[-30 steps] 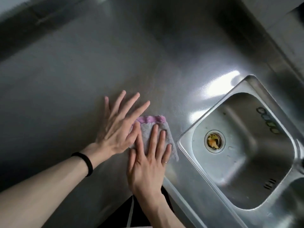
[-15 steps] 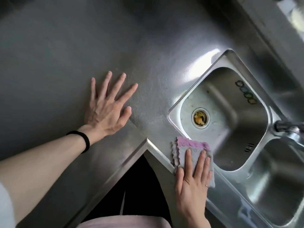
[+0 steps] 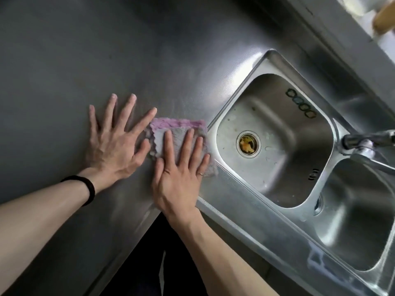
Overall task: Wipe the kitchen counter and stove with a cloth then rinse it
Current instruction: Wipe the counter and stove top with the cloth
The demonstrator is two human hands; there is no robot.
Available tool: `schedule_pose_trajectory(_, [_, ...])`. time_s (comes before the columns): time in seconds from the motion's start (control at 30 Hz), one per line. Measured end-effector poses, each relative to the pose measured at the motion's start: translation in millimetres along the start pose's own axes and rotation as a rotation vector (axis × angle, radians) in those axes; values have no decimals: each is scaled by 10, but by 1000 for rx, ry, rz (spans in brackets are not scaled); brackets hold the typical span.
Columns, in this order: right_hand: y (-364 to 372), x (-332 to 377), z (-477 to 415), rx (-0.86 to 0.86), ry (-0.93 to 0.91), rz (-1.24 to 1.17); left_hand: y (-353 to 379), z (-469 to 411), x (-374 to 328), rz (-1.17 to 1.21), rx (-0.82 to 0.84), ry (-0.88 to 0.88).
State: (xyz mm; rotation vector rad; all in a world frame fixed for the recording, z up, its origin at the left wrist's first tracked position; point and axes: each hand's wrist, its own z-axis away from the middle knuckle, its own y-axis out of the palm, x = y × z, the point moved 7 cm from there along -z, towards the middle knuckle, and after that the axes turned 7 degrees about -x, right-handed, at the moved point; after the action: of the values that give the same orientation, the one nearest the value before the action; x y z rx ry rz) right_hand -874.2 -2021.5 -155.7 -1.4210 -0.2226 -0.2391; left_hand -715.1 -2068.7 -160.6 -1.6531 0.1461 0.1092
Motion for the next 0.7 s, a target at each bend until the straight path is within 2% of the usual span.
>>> schedule_pose_trajectory(0.17, [-49,-124,76,7,-91,-23,-38,3,-7,23,8,-16])
schedule_pose_trajectory(0.23, [-133,-431,303,8,-95,6,-45,4,-22,56,26,-21])
schedule_pose_trajectory(0.4, [-393,-1514,998,8,46,103,-123,18,-139,131,67,-41])
schedule_pose_trajectory(0.53, [-573,-2295,1508,35,161,141,-207,196,-935,208,67,62])
schedule_pose_trajectory(0.7, [-656,-2646,1733,73,129,109,-33,470,-2044,297,132,147])
